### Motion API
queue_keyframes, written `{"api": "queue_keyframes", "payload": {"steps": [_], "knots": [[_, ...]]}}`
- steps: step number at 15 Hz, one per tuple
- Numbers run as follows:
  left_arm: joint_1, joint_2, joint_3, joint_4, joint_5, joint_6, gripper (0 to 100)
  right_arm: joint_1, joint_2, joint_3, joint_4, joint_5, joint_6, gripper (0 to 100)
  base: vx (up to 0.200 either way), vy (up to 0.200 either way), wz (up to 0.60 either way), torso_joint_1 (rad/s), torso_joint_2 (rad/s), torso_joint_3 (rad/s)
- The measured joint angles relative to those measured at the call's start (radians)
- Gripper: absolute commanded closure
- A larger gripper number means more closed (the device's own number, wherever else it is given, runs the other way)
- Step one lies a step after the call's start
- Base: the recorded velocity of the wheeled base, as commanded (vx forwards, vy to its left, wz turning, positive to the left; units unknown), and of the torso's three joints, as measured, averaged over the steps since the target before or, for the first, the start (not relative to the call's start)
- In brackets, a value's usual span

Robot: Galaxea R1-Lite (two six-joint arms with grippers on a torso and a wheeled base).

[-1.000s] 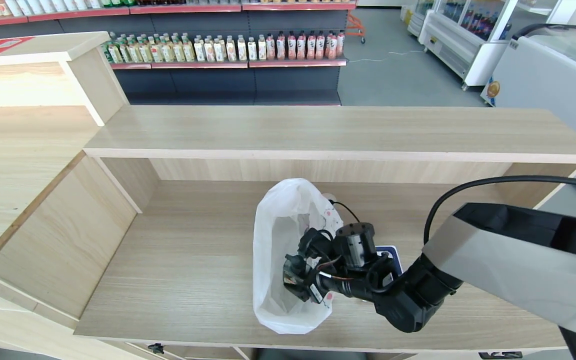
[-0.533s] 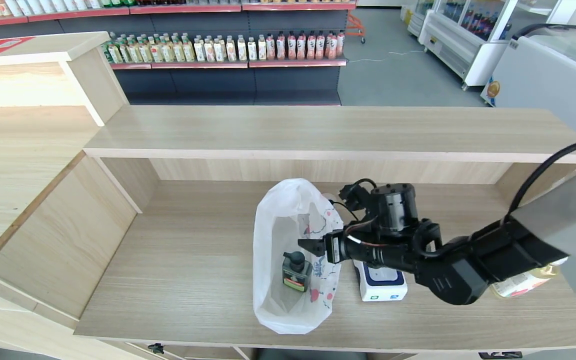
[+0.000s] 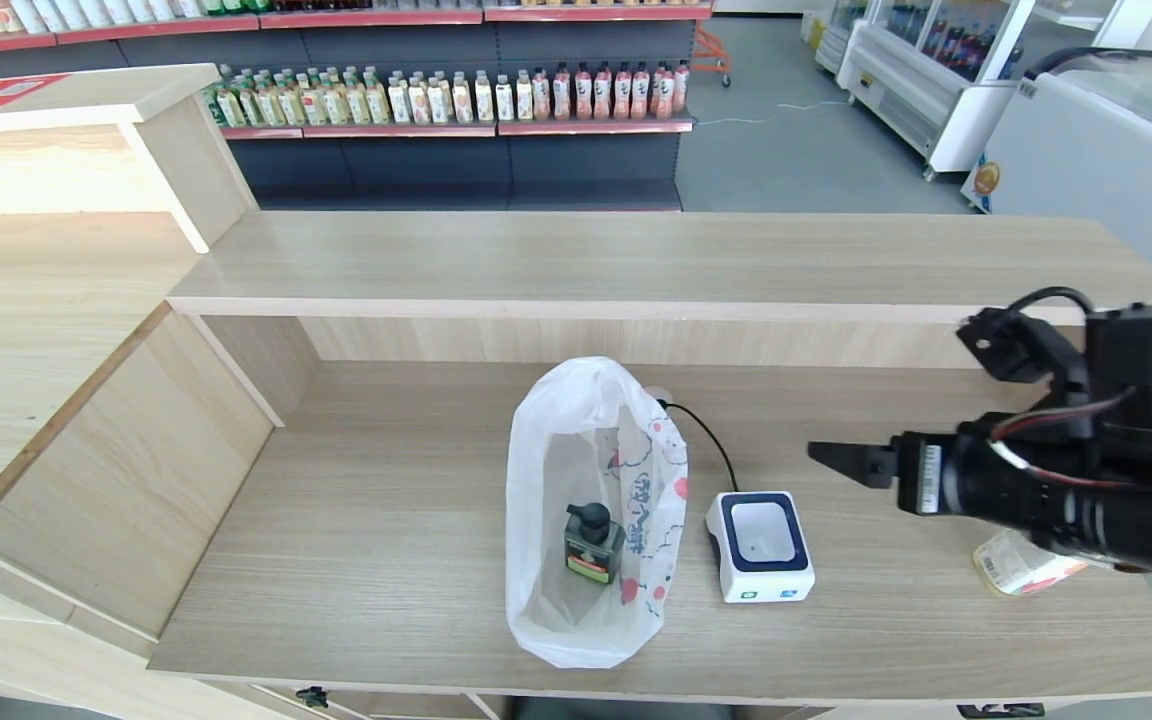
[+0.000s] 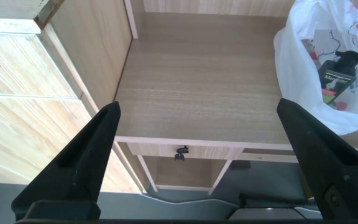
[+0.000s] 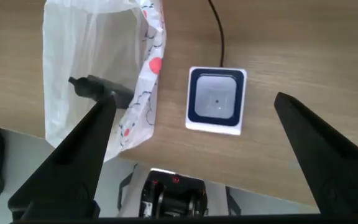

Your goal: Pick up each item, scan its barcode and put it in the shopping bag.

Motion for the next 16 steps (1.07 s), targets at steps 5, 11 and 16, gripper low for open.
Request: {"api": "queue_keyframes", "payload": {"steps": [5,11,16], "knots": [[0.0,0.0,0.0,0.0,0.0,0.0,0,-0.023,-0.456,0.13,0.385,-0.097,-0.009,0,0.0,0.0,0.0,0.0,0.0,0.0],[-0.001,0.0,0.0,0.0,0.0,-0.001,0,-0.03,-0.712,0.184,0.546,-0.134,-0.01,0,-0.167,-0.167,0.0,0.003,0.0,0.004],[0.0,0.0,0.0,0.0,0.0,-0.001,0,-0.032,-0.744,0.193,0.547,-0.132,-0.01,0,-0.2,-0.2,0.0,0.005,0.0,0.003]]}}
